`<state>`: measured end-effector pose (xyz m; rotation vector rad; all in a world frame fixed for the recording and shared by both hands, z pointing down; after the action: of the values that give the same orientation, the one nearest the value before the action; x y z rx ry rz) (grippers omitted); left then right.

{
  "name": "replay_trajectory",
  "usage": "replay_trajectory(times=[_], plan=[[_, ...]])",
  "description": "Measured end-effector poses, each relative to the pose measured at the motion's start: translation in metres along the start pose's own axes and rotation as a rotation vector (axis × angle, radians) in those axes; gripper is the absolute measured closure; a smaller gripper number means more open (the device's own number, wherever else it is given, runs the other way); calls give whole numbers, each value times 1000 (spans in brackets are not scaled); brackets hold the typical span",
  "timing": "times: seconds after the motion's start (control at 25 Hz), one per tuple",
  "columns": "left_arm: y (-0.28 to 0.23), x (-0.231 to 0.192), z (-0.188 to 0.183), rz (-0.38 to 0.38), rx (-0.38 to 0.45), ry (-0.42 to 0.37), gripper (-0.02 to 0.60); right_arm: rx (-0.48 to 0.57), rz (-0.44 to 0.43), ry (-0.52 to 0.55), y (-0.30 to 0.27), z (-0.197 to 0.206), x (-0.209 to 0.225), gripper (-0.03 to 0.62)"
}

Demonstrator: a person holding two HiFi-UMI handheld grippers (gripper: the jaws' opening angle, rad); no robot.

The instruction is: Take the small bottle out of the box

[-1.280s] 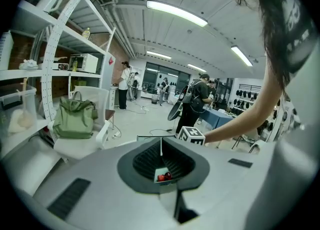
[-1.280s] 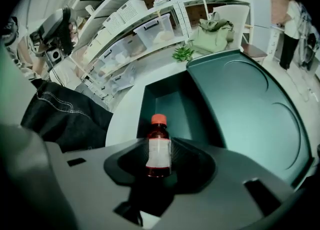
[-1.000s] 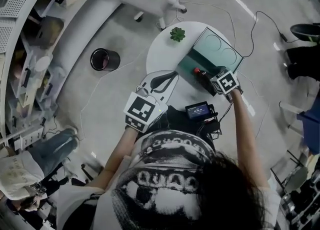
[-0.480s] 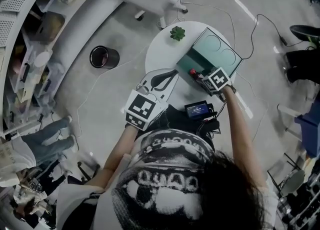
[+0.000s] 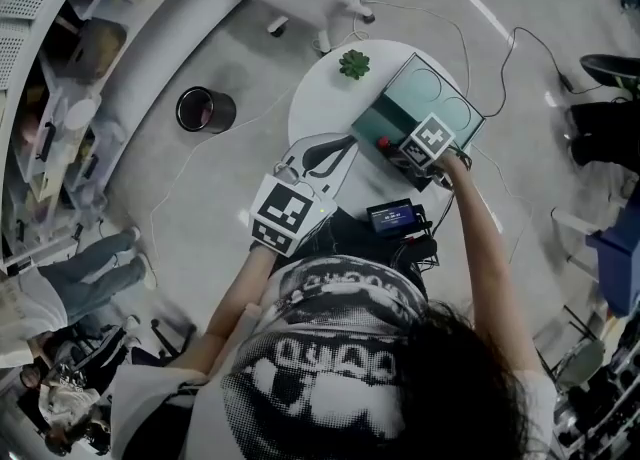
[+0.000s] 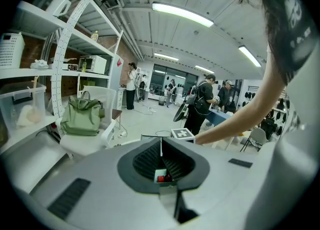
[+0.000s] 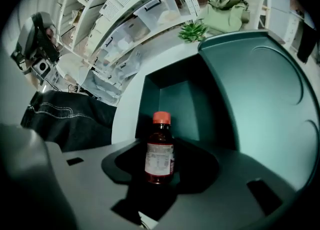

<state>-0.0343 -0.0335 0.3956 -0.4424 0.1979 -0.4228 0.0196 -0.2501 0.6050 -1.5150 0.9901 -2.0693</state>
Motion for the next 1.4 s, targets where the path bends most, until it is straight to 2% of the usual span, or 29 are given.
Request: replay_trajectory(times=[0.16, 0.4, 0.48, 0.64, 0.8, 0.88, 0.96, 1.08, 1.4], plan=[[0, -5, -2, -10, 4, 7, 565, 49, 5, -20, 3, 5, 0, 421], [1, -10, 0, -24, -2, 16, 565, 254, 9, -189, 14, 23, 5, 425], [0, -11, 0, -20, -4, 15, 565, 286, 12, -227, 15, 27, 5, 424], [-4, -11, 1, -4, -9, 8, 565, 214, 101, -176, 9, 24, -2, 418], [-6, -10, 1, 11, -12, 2, 565, 34, 176, -59, -4, 7, -14, 400], [-7, -9, 0, 15, -13, 1, 565, -47, 193, -26, -8, 0, -12, 396], [-7, -9, 0, 16, -12, 4, 565, -83, 183, -25, -11, -2, -6, 391], [-7, -11, 0, 12, -13, 7, 565, -63, 165, -43, -6, 1, -4, 393], [-4, -18, 1, -12, -11, 8, 565, 133, 111, -128, 0, 19, -5, 398]])
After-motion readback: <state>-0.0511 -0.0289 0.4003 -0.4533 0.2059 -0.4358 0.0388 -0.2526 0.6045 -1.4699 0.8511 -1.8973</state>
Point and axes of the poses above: the fingertips, and each gripper's own axes: y backward along the fingers, x to its right, z out of its underside, the point moved 10 cm from there along y, backward along the fingers, and after that the axes turned 14 degrees about -z, right-handed, at the moved point
